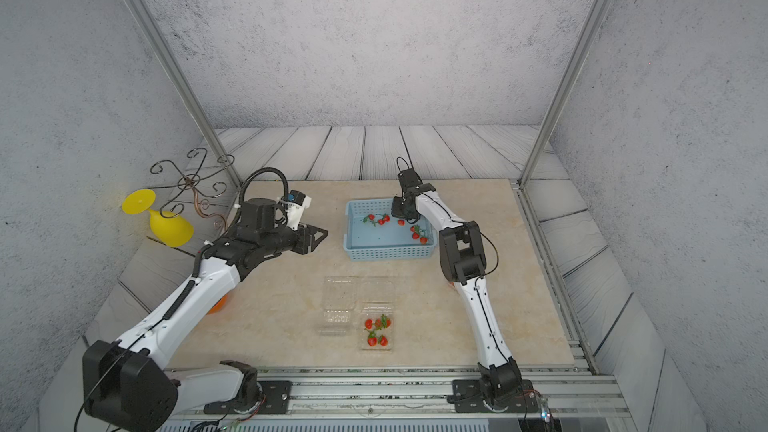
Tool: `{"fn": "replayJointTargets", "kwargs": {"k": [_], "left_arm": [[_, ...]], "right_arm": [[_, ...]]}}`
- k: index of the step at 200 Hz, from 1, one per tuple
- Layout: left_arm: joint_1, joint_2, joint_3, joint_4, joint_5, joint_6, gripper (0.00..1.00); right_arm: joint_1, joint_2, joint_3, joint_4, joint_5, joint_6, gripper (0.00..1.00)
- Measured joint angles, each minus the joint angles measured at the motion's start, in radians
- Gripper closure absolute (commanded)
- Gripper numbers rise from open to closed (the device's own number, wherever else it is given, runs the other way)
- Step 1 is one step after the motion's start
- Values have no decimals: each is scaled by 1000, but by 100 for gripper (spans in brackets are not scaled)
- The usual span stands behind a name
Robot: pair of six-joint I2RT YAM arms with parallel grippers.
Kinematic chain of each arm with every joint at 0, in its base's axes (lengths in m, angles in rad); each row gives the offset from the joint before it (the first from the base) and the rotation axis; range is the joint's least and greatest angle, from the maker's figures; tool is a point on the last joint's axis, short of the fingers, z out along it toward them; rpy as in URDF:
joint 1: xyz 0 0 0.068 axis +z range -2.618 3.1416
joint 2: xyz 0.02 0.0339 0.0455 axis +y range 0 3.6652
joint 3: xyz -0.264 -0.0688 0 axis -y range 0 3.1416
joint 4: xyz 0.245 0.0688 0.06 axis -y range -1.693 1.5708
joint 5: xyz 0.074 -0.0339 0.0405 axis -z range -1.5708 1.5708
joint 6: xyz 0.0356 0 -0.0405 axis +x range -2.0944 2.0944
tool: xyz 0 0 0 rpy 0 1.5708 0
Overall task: Pack strawberries into containers
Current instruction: Pick up the strawberry from the basket, then place the strawberry in the packing box.
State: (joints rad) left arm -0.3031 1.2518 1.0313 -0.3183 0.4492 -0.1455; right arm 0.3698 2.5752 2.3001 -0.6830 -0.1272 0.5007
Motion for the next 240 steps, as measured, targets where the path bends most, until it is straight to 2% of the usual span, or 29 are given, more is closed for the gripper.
{"fn": "replayJointTargets", "kwargs": {"k": [30,59,95,160,192,220,240], "left_arm": [[0,0,0,0,0,0,54],[0,-2,0,0,0,0,54],[0,-5,0,0,-1,0,54],[0,-13,0,0,-1,0,54],[0,-13,0,0,-6,0,54],[0,-13,0,1,-7,-1,54],[0,-13,0,2,-1,-2,54]], "right_arm": [[0,-12,-42,32,-1,-5,96],[0,-92,-165,60,-6,-21,97],[0,-307,-417,122,-58,-53,99],[24,-714,-685,174,-170,-141,100],[115,-945,-915,166,-221,-182,99],[270,-1152,-1100,147,-265,-198,99],[373,-1236,-1191,148,-293,-200,99]]}}
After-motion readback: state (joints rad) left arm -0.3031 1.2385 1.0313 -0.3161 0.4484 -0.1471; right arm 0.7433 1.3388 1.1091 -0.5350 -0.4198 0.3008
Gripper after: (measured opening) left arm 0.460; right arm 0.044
